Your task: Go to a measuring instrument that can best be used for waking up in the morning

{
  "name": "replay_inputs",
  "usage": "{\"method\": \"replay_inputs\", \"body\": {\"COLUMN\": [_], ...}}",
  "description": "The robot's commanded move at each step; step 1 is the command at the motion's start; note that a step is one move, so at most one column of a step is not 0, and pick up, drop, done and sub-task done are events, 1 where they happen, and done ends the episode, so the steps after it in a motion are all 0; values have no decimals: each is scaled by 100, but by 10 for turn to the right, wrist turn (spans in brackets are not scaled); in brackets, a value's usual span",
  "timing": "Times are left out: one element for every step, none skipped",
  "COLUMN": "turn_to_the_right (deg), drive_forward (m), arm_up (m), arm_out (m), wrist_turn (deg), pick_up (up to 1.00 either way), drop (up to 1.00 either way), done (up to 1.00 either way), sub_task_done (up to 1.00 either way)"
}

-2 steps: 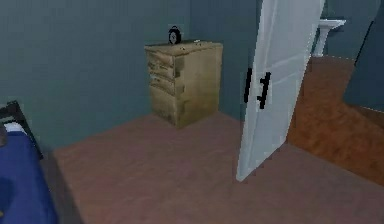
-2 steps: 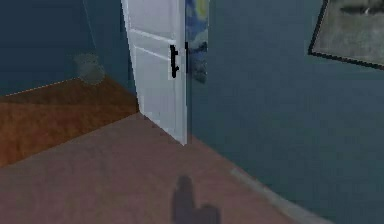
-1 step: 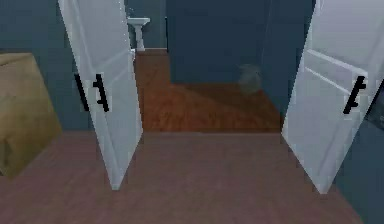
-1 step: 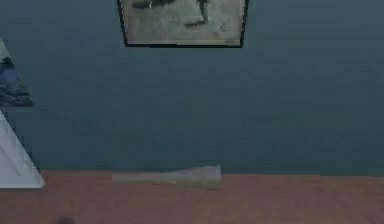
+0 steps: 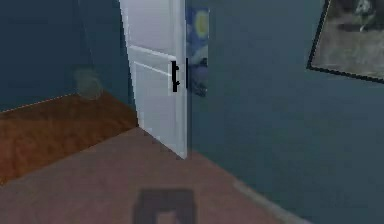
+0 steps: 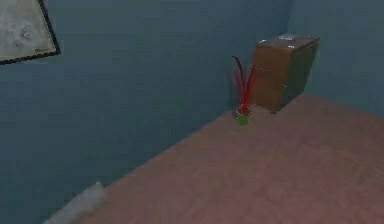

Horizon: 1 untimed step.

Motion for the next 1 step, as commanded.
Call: {"method": "replay_inputs", "body": {"turn_to_the_right": [450], "drive_forward": [0], "arm_up": [0], "arm_out": [0], "wrist_turn": [0], "pick_up": [0], "drop": [0], "done": [0], "sub_task_done": [0]}}
